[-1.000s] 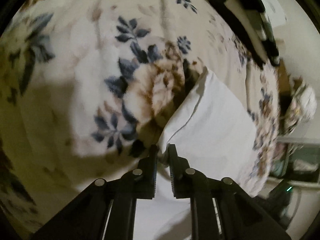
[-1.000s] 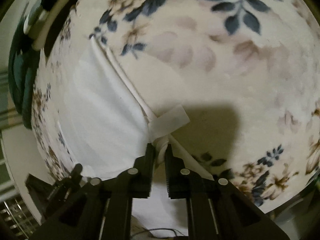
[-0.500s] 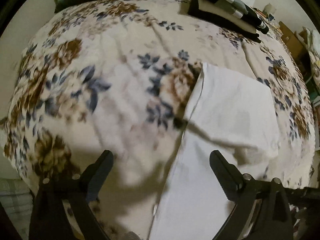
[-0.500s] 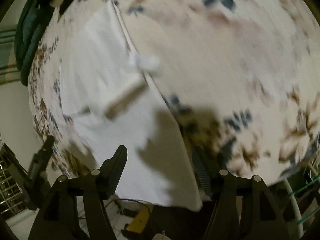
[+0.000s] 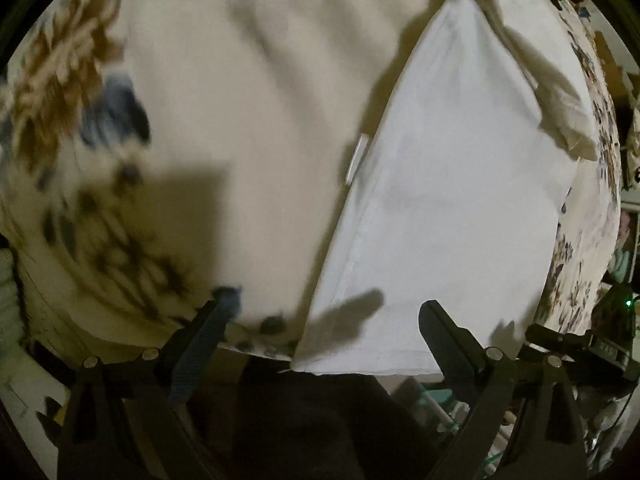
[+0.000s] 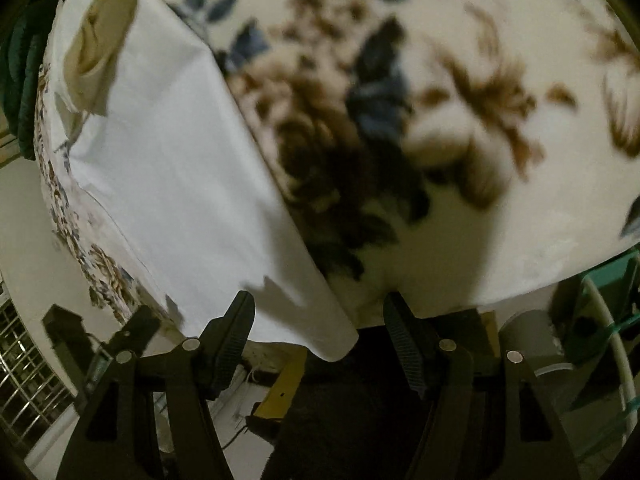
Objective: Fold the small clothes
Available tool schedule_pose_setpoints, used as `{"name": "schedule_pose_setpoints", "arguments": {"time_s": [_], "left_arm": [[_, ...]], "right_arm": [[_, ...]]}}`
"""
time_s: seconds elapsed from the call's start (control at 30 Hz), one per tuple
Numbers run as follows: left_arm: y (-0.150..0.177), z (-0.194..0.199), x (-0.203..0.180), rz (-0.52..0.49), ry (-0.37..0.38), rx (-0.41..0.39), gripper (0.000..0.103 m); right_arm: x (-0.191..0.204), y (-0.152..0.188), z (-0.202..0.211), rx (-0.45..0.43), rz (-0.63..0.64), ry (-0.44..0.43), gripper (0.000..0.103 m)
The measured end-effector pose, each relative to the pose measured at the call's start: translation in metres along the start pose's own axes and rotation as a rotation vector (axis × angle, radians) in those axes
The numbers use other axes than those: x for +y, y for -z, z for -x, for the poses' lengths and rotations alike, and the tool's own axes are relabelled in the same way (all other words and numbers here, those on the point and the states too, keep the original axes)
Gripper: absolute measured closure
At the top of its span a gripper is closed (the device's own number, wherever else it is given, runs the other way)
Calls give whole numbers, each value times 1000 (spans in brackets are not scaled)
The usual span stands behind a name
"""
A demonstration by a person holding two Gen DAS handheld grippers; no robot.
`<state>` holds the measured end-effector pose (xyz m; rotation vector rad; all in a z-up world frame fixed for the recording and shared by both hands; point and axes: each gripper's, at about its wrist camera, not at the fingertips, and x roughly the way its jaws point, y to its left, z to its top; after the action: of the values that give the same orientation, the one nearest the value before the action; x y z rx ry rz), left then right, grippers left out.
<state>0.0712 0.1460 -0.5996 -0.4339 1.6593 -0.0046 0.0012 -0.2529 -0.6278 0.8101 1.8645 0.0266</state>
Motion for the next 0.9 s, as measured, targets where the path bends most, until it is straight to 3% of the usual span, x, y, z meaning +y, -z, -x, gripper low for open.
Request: {"name": "schedule_pose_setpoints", "arguments": {"time_s": [0.2,0.23,0.27,0.3,0.33,0.4,0.47,0.57,0.7,0.9], "left_arm": [[13,-13,-29,-107,6,1,27],[14,-12,-35,-116,0,2,46],[17,-14,-40,-131,-15,7,72],[20,-15,-43,-140,-24,11,88],[22,-15,-44,-134,-16,8,96],[23,-9,-45,-121,0,-13,97],[25,-2,-45,-106,13,-31,97],[28,11,-40,-57,62,-48,97],[29,40,-38,1,134,-86,98],[19,83,-48,21,208,-167,99]], "right_arm": [[-2,7,-11,-2,-14,4,38],[0,8,-13,-3,-22,14,45],[4,9,-16,-2,-29,26,50],[4,10,-17,-2,-31,32,61],[4,11,-16,0,-30,32,74],[3,14,-14,2,-21,13,90],[8,18,-11,-13,-5,8,97],[15,24,-4,-32,6,-2,98],[27,31,20,-59,12,-77,98],[60,30,67,-120,44,-164,98]]}}
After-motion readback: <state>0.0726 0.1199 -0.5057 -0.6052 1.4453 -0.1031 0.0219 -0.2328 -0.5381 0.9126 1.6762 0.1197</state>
